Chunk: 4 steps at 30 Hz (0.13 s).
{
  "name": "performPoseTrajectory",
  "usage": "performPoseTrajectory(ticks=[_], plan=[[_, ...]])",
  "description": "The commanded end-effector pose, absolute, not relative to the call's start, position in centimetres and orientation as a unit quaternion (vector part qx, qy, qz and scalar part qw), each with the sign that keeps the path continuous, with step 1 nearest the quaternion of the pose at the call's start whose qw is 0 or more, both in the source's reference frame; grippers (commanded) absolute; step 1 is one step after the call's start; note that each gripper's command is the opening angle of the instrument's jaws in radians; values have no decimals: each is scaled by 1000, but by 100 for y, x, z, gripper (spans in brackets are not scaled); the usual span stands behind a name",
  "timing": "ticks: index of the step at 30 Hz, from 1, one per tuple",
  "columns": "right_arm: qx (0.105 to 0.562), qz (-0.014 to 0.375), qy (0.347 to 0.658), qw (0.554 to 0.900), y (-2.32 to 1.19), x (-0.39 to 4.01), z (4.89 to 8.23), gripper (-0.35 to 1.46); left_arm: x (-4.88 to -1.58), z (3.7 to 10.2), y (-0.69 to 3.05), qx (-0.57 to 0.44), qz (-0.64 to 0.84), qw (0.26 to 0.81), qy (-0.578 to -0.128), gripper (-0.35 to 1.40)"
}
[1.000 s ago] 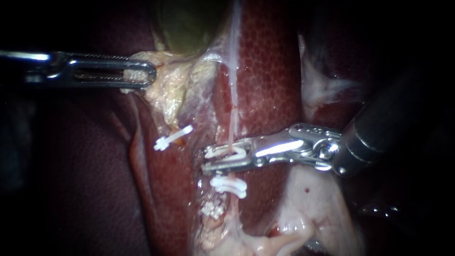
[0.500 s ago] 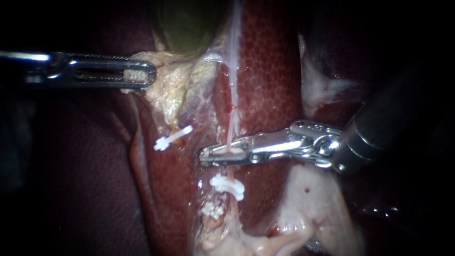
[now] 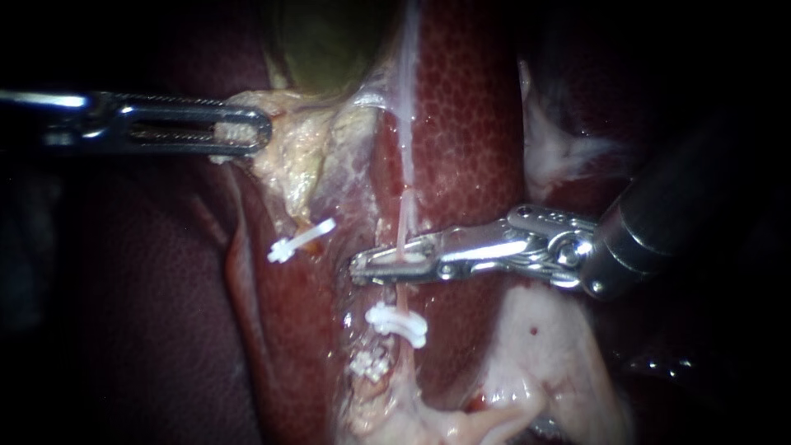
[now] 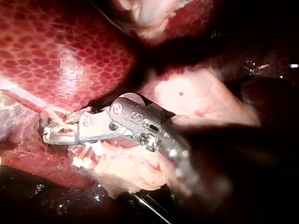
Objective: Clipping third clip right tube
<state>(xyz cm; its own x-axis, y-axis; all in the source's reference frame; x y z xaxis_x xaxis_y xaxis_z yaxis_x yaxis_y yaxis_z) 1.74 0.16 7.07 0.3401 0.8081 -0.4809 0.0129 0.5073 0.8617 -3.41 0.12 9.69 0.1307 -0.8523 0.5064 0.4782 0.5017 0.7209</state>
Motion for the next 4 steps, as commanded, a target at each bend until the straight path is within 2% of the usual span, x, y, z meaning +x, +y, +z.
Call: performPoseTrajectory(ticks=[1, 4], plan=[[410, 280, 501, 709, 15, 174, 707, -35, -341, 969, 12, 197, -459, 726, -474, -35], [410, 280, 501, 709, 15, 174, 707, -35, -341, 969, 12, 197, -459, 726, -474, -35]])
